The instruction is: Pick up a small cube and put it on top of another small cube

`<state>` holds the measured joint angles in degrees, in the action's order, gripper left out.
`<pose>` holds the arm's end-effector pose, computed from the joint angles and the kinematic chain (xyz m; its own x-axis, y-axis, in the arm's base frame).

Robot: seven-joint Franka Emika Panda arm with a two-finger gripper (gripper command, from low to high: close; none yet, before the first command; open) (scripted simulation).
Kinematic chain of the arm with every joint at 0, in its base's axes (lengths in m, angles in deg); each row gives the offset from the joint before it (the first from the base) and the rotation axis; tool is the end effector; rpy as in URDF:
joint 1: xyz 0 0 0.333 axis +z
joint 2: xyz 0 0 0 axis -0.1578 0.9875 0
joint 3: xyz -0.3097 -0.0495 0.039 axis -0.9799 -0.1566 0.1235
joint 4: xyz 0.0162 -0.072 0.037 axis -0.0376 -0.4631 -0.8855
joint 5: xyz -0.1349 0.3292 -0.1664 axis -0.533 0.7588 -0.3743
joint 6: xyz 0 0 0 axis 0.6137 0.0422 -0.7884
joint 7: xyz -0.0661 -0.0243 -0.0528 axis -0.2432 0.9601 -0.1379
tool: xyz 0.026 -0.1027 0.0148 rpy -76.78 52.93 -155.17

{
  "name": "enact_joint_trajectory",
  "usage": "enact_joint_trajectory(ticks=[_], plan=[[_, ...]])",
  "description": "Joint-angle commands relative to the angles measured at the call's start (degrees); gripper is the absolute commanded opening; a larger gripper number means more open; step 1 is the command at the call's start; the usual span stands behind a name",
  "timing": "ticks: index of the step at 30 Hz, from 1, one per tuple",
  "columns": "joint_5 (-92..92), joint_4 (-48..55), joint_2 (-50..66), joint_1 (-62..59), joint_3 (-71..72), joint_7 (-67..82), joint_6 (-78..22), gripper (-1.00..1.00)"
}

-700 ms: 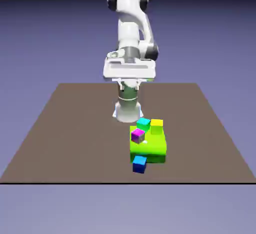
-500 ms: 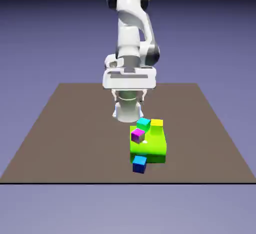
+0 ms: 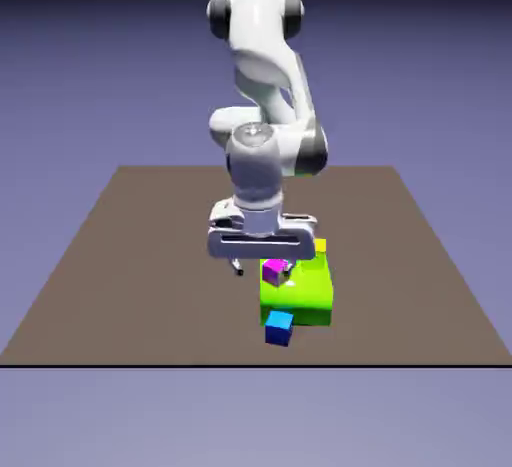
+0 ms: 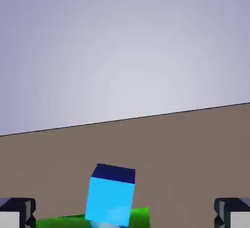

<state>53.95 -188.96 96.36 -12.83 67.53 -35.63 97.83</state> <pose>0.5558 0.0092 0.2964 0.5636 -0.8060 -0.1811 -0.8042 -0.5854 0.1025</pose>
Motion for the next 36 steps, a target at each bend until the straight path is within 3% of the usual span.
enact_joint_trajectory(ticks=[1, 16, 23, 24, 30, 36], plan=[[0.2, 1.9, 2.1, -0.2, 0.2, -0.4, -2.3, 0.0], [3.5, 29.6, 33.2, -3.2, 3.1, -6.9, -37.2, 0.0], [4.0, 21.1, 33.9, -2.7, 3.3, -6.1, -28.6, 0.0], [4.0, 21.1, 33.9, -2.7, 3.3, -6.1, -28.6, -1.0], [4.4, 30.9, 32.2, -2.4, 1.7, -5.8, -38.1, -1.0], [0.8, 20.9, 19.7, 1.1, 2.8, -0.1, -39.8, -1.0]])
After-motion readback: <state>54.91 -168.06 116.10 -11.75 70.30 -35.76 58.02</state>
